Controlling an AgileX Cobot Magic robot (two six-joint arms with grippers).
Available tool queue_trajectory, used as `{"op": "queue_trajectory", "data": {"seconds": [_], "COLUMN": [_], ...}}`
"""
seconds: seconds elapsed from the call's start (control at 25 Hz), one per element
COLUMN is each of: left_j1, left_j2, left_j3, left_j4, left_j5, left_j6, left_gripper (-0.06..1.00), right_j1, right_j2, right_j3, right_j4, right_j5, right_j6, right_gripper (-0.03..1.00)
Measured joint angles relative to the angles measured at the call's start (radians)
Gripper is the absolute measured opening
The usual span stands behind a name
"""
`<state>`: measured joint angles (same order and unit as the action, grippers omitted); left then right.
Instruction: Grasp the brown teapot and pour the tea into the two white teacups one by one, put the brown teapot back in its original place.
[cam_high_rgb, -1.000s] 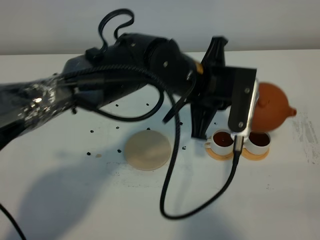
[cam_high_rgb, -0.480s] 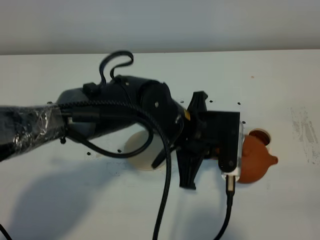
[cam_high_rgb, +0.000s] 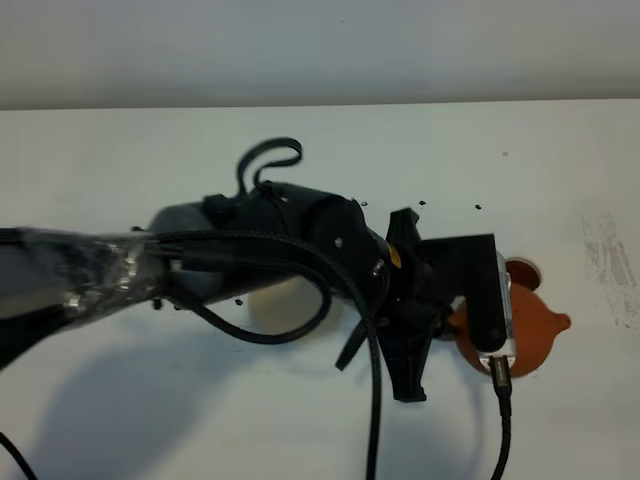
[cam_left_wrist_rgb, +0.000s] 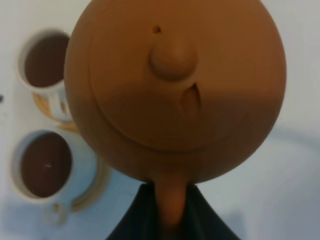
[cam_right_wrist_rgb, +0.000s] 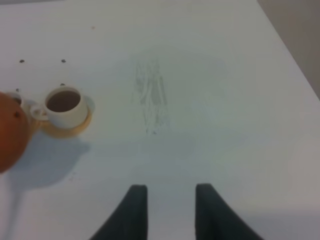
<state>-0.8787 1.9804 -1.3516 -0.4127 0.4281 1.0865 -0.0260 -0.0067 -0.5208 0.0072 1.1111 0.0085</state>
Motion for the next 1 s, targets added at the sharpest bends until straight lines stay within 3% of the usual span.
{"op": "queue_trajectory", "data": {"seconds": [0.4,1.0], "left_j1": [0.000,0.000], "left_j2": [0.076,0.147], "left_j3": [0.003,0.003], "left_j4": [0.023,0.026], "left_j5": [-0.044,-0.107], "left_j6": [-0.134,-0.140], "left_gripper": [0.08,0.08], "right_j1": [0.000,0.000], "right_j2": [0.000,0.000], "right_j3": [0.000,0.000], "right_j4": [0.000,0.000], "right_j5": [0.000,0.000], "right_j6": [0.000,0.000], "right_gripper": [0.23,0.23]}}
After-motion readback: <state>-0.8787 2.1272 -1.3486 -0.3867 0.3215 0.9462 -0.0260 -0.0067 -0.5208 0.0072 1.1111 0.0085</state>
